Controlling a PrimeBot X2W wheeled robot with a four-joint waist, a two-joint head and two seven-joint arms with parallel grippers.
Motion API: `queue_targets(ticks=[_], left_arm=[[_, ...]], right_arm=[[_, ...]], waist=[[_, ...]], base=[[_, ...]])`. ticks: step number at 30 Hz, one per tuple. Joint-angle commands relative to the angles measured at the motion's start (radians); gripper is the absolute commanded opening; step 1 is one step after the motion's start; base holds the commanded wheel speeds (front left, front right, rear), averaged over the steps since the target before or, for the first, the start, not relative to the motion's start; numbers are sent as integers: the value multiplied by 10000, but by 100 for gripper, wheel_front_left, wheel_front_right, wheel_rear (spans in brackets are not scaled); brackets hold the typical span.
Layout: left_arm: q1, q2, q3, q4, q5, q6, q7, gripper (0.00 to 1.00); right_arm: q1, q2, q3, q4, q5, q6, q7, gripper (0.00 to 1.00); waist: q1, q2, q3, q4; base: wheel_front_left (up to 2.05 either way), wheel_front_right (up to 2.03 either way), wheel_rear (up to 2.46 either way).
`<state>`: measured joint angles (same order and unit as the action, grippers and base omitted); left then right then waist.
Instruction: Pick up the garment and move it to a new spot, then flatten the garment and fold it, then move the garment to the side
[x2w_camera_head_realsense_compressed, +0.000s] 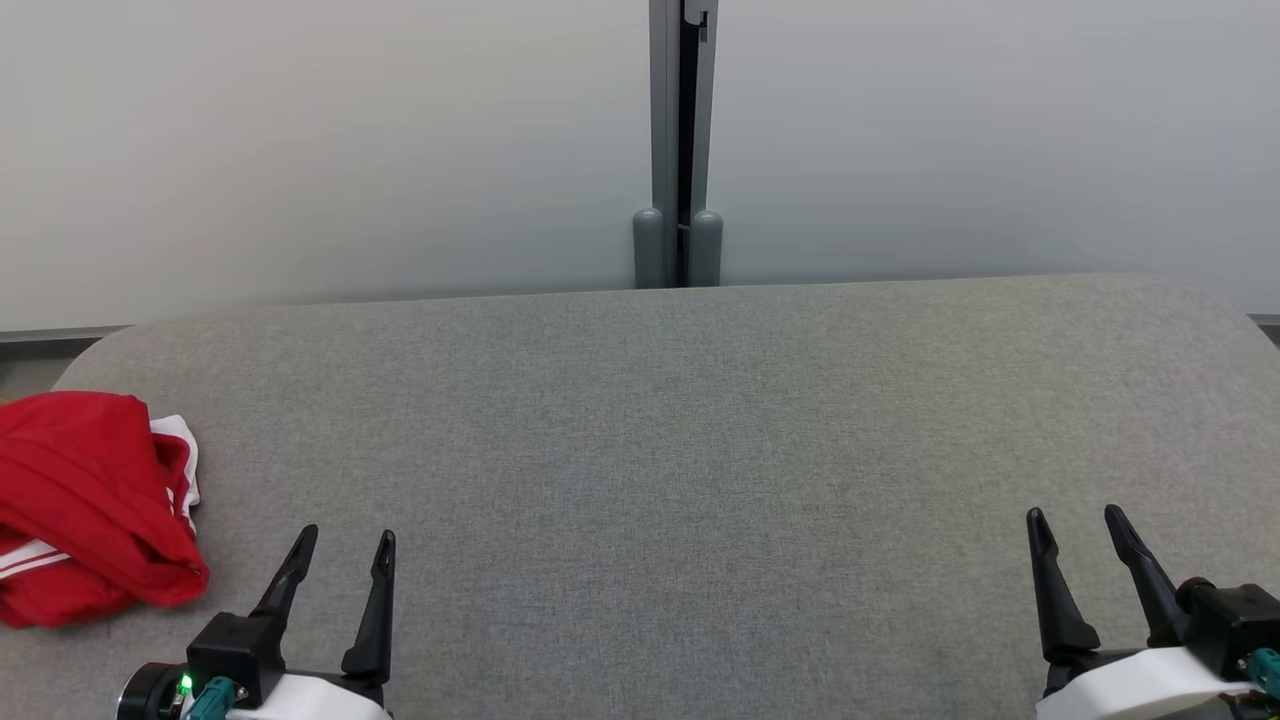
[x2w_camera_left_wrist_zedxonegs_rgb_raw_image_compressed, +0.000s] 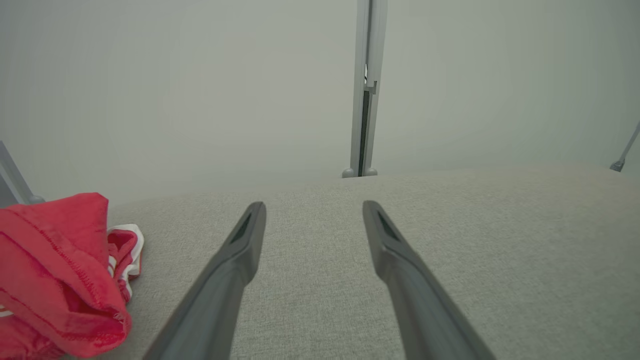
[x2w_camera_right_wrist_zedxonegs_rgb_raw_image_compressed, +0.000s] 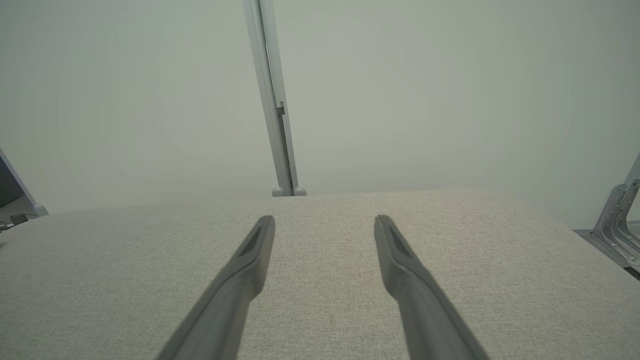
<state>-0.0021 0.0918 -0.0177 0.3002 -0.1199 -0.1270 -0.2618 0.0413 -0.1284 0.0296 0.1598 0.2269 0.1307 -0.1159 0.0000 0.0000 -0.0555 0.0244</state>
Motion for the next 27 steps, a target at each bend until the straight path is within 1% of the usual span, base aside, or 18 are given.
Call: queue_targets(ticks=[1,7,12,17,18,27], left_arm=[[-9,36,40,47,-18,-19,-44,100],[-148,21,66,126,-94,-23,-32,100],[-285,42,134,125,-139,-23,-29,100],[-371,81,189,149,-147,-28,-26,100],[-371,81,189,149,-147,-28,-26,100],[-472,229,366,97,-62,-3,-26,100]], right_arm=[[110,-40,-36,4,28,0,-90,100],[180,-121,47,-57,8,0,-99,100],[173,-141,115,-186,-101,0,-113,100],[243,-103,226,-322,-147,0,-3,100],[243,-103,226,-322,-147,0,-3,100],[167,0,591,-489,-210,0,57,100]], waist=[[0,0,-6,35],[0,0,15,236],[0,0,71,628],[0,0,92,1346],[0,0,92,1346],[0,0,168,2929]], base=[[0,0,0],[0,0,0],[0,0,0],[0,0,0],[0,0,0],[0,0,0]])
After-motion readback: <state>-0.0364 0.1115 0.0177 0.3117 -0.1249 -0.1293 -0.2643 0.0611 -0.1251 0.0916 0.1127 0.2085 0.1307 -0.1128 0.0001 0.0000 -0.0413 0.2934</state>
